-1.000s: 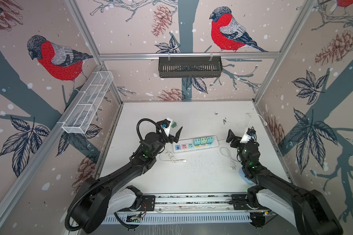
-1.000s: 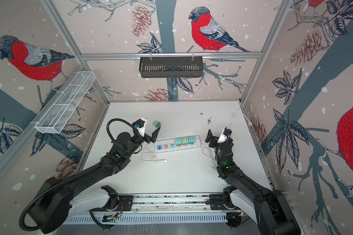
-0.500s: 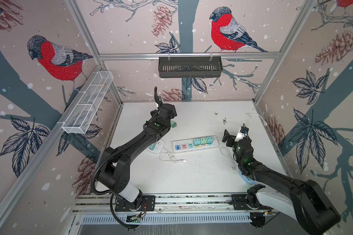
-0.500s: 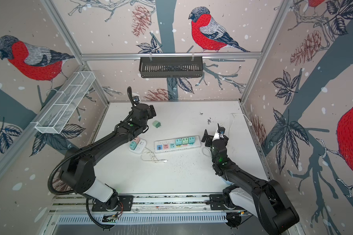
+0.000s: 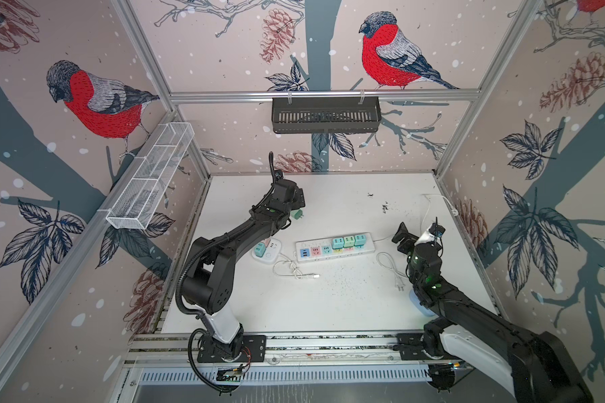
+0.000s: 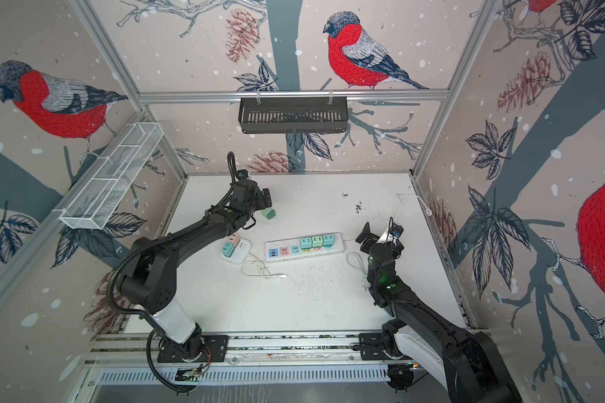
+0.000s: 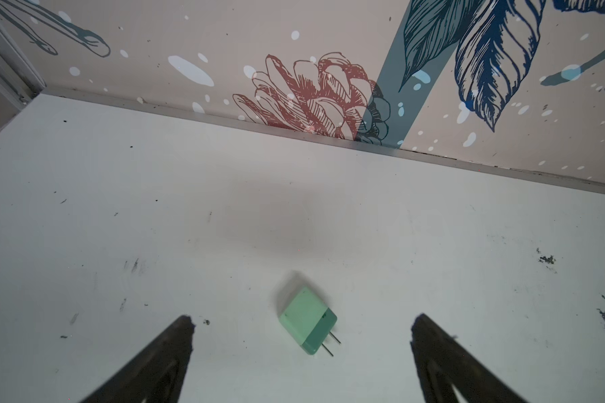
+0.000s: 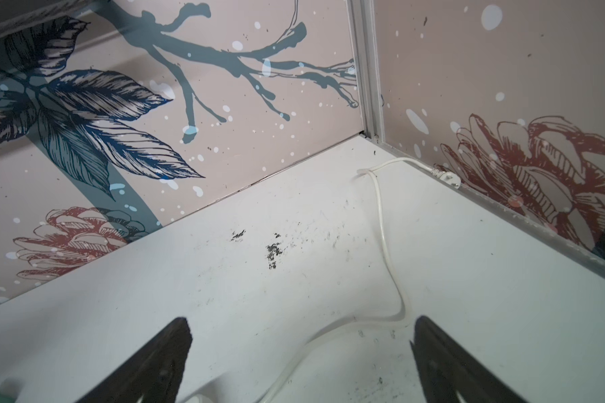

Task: Insert the plug
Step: 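Move the left gripper over the loose light-green adapter farther from the robot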

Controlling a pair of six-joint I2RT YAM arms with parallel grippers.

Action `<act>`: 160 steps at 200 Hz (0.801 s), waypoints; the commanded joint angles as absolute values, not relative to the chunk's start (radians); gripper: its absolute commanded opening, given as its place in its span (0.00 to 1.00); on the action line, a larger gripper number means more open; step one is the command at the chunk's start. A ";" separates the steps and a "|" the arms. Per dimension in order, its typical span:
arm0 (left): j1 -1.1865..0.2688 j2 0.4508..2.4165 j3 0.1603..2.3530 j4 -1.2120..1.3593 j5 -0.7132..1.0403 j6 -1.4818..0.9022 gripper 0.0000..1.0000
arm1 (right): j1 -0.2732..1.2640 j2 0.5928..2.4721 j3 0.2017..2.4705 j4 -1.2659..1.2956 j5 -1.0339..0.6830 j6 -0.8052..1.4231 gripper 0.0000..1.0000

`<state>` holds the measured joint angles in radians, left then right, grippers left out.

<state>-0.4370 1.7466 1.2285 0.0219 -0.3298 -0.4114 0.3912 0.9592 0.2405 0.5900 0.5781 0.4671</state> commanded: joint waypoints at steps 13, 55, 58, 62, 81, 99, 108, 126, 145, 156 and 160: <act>-0.415 1.833 1.276 -0.008 -0.287 -0.413 0.97 | 0.390 1.009 0.282 0.565 0.582 0.471 1.00; -0.347 1.987 1.410 -0.078 -0.112 -0.456 0.97 | 0.397 1.054 0.315 0.545 0.585 0.467 1.00; -0.346 1.996 1.418 -0.081 -0.106 -0.457 0.97 | 0.398 1.056 0.317 0.543 0.585 0.467 1.00; -0.344 2.008 1.430 -0.086 -0.102 -0.458 0.97 | 0.399 1.060 0.319 0.543 0.585 0.467 1.00; -0.341 2.067 1.481 -0.112 -0.078 -0.468 0.97 | 0.402 1.069 0.324 0.539 0.591 0.466 1.00; -0.341 2.132 1.557 -0.179 -0.037 -0.470 0.97 | 0.405 1.073 0.328 0.537 0.596 0.465 1.00; -0.341 2.158 1.591 -0.218 -0.025 -0.480 0.97 | 0.407 1.076 0.330 0.537 0.599 0.465 1.00; -0.341 2.197 1.635 -0.267 0.006 -0.496 0.97 | 0.413 1.078 0.331 0.536 0.605 0.463 1.00; -0.341 2.200 1.632 -0.275 0.065 -0.504 0.97 | 0.418 1.083 0.334 0.535 0.611 0.463 1.00; -0.341 2.191 1.613 -0.260 0.096 -0.520 0.97 | 0.418 1.087 0.337 0.534 0.614 0.461 1.00; -0.341 2.190 1.606 -0.251 0.118 -0.519 0.97 | 0.417 1.090 0.339 0.533 0.614 0.460 1.00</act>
